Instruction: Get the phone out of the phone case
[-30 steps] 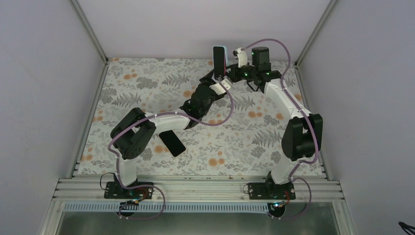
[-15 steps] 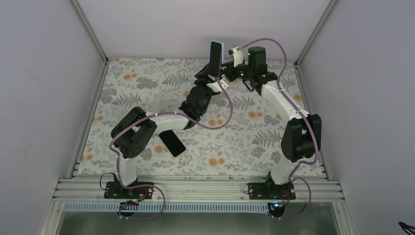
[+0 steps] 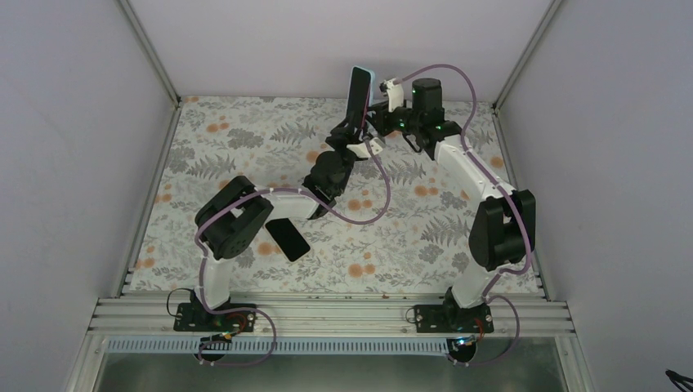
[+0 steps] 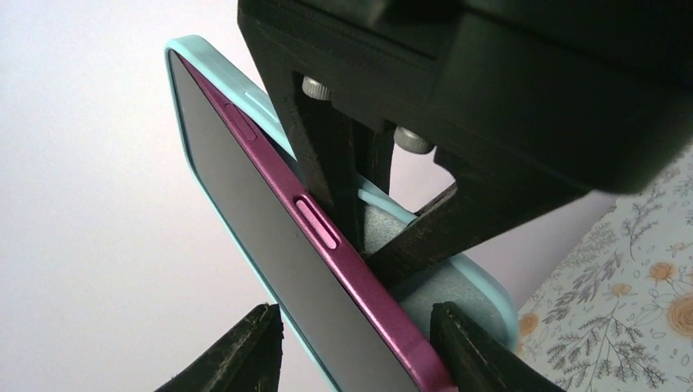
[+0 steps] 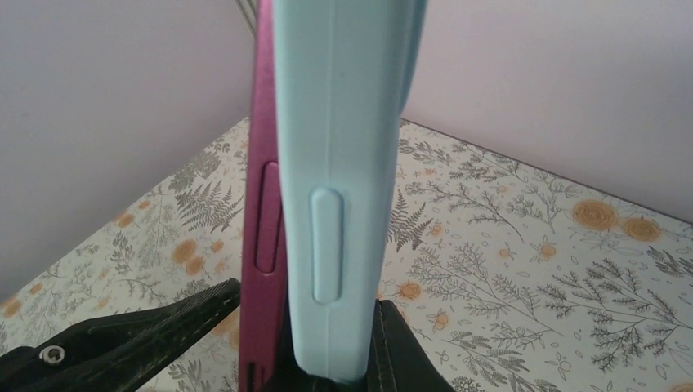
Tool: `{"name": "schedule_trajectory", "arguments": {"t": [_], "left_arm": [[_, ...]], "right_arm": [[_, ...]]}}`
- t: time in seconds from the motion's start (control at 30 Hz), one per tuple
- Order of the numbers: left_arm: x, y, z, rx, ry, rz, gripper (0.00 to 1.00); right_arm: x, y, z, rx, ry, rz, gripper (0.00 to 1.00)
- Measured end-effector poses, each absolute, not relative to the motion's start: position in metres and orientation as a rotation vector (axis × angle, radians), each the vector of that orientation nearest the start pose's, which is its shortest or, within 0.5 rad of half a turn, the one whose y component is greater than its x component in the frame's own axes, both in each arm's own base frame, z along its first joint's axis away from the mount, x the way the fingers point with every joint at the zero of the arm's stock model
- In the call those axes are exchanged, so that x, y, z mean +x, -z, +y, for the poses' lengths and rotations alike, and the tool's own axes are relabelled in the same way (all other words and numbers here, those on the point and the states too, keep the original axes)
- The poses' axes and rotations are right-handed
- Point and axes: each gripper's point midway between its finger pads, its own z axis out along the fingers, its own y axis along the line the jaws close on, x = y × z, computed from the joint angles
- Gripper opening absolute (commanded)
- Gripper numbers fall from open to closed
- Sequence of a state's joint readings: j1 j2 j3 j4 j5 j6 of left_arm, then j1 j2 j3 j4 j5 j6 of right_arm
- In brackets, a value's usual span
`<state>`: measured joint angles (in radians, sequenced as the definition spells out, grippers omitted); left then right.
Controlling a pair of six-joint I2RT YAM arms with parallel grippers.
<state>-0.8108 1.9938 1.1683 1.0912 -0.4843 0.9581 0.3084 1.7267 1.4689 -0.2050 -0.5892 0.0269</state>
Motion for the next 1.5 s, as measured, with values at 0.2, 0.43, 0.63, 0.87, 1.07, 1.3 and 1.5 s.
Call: {"name": "schedule_trajectory", "arguments": {"t": [0.2,0.43,0.63,0.87,1.07,1.3,1.5], "left_arm": [[0.443,-0.272,-0.35,0.725,-0.455,1.118,0.18],[0.444,-0.276,-0.344,0.682,-0.456,1.122,0.02],[0.441,-0.273,-0.341,0.683,-0.452,1.124,0.02],[0.433,-0.271,-0.332,0.737,-0.426,1.152,0.02],[0.419,-0.317,-0.285,0.703,-0.401,1.209,0.02],[0.398,-0.387,-0.237,0.558,-0.404,1.182,0.02],[0.4,-0.305,-0.232,0.8,-0.58,1.31,0.02]], "right_arm": [[0.455,-0.275,0.248,-0.66,-0.796,1.922,0.03],[0.457,-0.276,0.248,-0.621,-0.806,1.938,0.03],[0.456,-0.272,0.247,-0.61,-0.812,1.958,0.03],[0.458,-0.266,0.245,-0.624,-0.779,1.986,0.03],[0.484,-0.223,0.186,-0.574,-0.405,2.092,0.03],[0.486,-0.175,0.112,-0.54,-0.086,2.257,0.03],[0.458,-0.168,0.128,-0.683,-0.27,2.327,0.03]]}}
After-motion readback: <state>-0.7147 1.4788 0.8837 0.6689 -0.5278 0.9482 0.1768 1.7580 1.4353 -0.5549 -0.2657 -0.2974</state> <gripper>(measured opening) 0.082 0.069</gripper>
